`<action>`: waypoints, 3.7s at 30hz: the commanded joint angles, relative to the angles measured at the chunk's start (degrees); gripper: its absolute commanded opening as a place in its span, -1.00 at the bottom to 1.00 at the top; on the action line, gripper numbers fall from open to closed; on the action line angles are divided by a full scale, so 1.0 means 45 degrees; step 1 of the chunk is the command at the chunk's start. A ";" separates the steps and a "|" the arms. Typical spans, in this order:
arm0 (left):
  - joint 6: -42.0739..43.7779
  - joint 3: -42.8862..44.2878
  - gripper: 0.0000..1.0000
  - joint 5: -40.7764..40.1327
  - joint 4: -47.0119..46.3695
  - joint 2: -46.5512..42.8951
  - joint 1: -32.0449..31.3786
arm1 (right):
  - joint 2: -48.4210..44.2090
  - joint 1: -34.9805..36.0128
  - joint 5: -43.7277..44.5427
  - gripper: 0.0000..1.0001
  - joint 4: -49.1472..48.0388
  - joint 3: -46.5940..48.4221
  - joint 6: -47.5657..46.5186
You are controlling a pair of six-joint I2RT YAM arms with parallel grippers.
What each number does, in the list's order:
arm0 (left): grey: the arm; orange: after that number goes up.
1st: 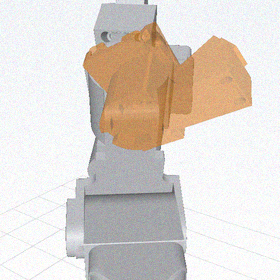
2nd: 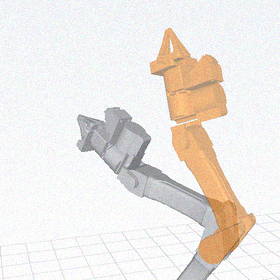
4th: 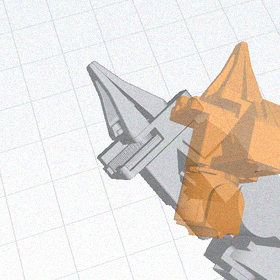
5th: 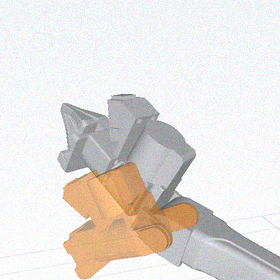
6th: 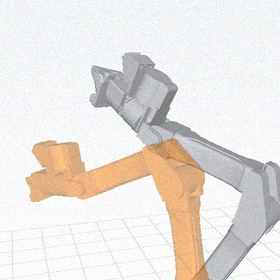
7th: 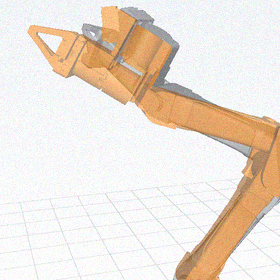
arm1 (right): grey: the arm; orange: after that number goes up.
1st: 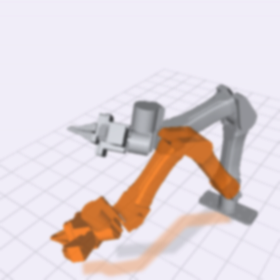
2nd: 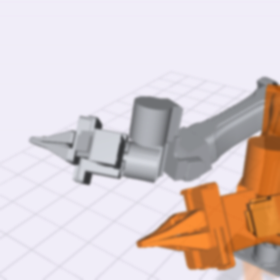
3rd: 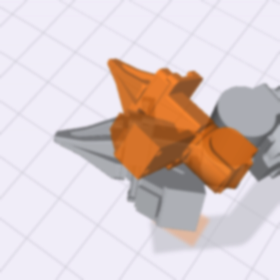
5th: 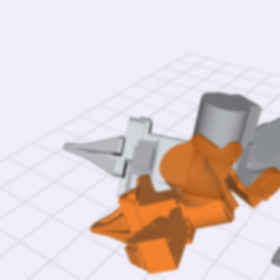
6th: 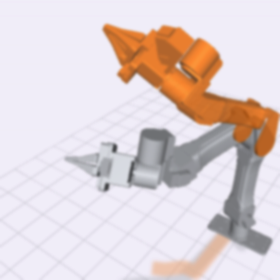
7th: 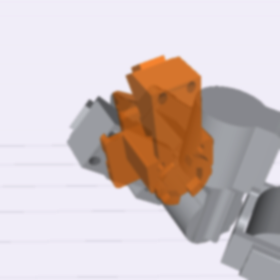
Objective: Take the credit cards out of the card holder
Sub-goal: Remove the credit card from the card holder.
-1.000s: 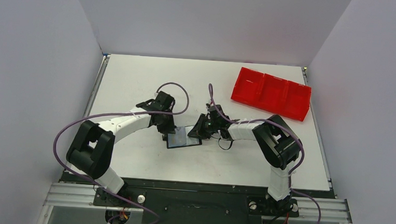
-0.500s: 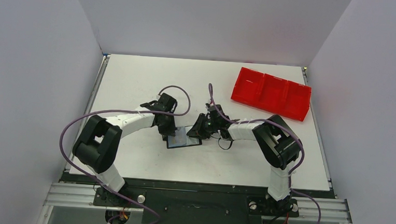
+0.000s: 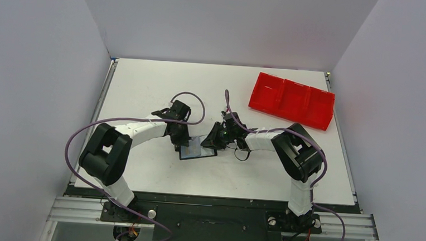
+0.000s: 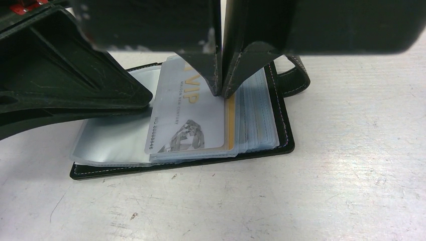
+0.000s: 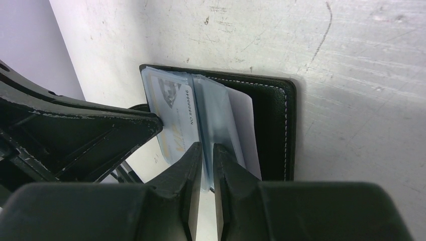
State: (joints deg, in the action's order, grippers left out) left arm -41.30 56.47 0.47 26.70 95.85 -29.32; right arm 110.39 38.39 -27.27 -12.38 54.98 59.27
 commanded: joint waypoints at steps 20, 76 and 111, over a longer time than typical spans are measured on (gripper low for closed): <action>-0.0346 -0.0487 -1.00 -0.0253 -0.0313 0.0975 -0.0262 | 0.0632 0.0222 -0.0376 -0.81 -0.1335 0.0358 0.0709; 0.0118 -0.1130 -0.67 -0.0811 0.0048 0.0381 0.0422 | 0.0160 -0.0459 0.0299 -1.00 -0.1498 -0.0591 0.0644; 0.0130 -0.0967 -0.80 -0.1159 0.0271 0.0835 0.0305 | -0.0025 -0.0659 -0.0527 -0.83 -0.3113 -0.1173 0.1061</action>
State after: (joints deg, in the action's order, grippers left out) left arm -42.83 54.35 2.59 22.65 95.37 -28.40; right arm 111.94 35.92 -30.09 -23.33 50.43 64.10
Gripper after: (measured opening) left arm 0.117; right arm 0.085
